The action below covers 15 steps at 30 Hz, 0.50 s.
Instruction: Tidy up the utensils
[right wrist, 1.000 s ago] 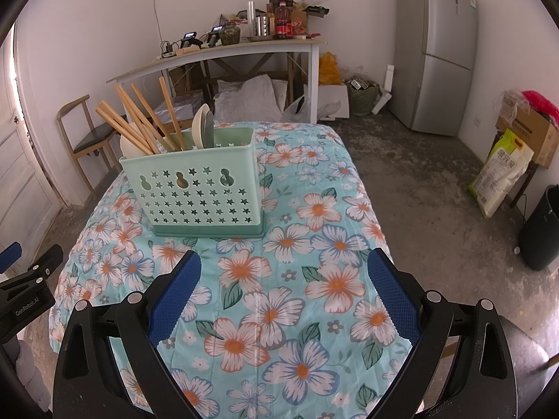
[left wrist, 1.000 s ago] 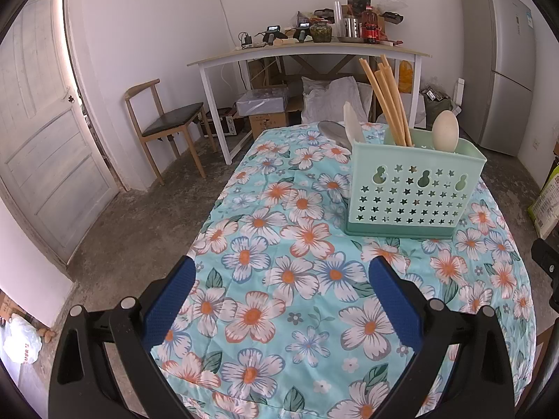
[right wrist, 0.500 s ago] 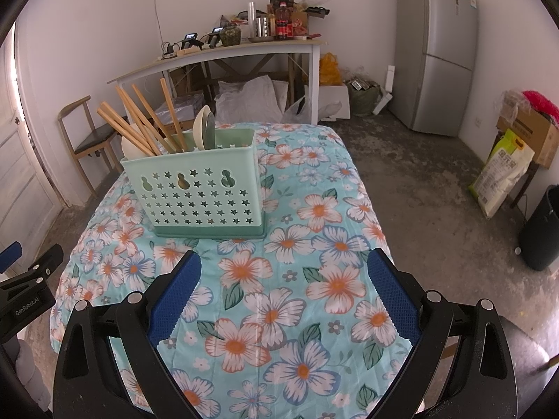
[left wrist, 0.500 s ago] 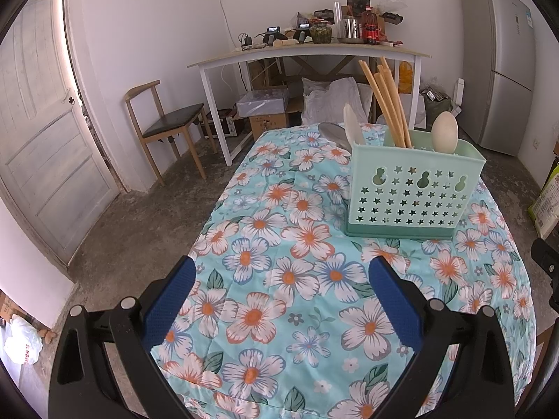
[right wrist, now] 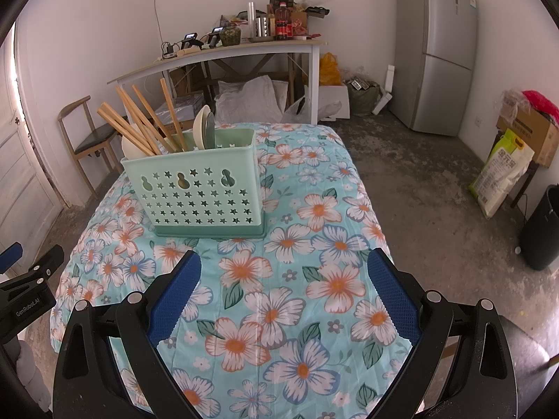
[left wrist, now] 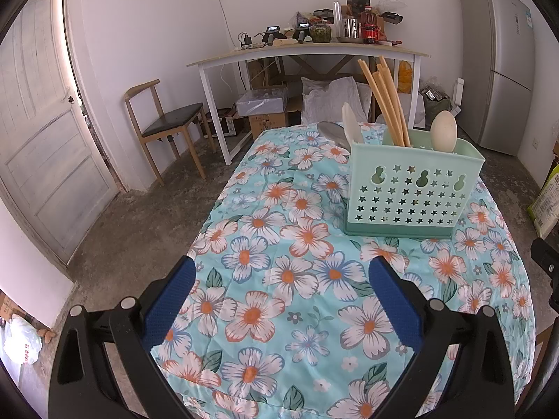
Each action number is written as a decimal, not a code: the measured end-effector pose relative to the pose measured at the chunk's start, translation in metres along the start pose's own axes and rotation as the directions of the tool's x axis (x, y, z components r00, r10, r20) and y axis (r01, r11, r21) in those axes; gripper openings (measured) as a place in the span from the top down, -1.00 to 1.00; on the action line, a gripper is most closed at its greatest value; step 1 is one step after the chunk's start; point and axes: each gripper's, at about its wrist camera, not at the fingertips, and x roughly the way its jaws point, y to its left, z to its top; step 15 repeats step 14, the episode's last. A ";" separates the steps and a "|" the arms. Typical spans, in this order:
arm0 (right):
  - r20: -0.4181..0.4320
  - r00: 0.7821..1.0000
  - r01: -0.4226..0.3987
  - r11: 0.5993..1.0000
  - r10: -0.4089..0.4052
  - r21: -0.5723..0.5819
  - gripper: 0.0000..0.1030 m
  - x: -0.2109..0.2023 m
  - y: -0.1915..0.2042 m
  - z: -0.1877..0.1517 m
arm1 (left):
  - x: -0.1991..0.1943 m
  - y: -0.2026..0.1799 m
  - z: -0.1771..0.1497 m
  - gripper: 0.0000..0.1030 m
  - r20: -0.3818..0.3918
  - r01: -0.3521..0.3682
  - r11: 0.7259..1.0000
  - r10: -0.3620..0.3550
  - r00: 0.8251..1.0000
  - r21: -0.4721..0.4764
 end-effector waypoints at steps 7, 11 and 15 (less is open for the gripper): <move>0.001 1.000 0.000 1.000 0.000 0.000 -0.79 0.000 0.000 0.000 | 0.000 -0.001 0.000 -0.89 -0.002 -0.002 1.000 0.002 1.000 -0.002; 0.000 1.000 0.000 1.000 0.000 0.001 -0.79 0.000 0.000 0.000 | -0.001 -0.002 -0.003 -0.89 -0.006 -0.001 1.000 0.001 1.000 -0.004; 0.001 1.000 -0.001 1.000 0.001 0.000 -0.79 0.000 0.000 0.000 | 0.000 -0.001 -0.002 -0.89 -0.004 -0.001 1.000 0.001 1.000 -0.002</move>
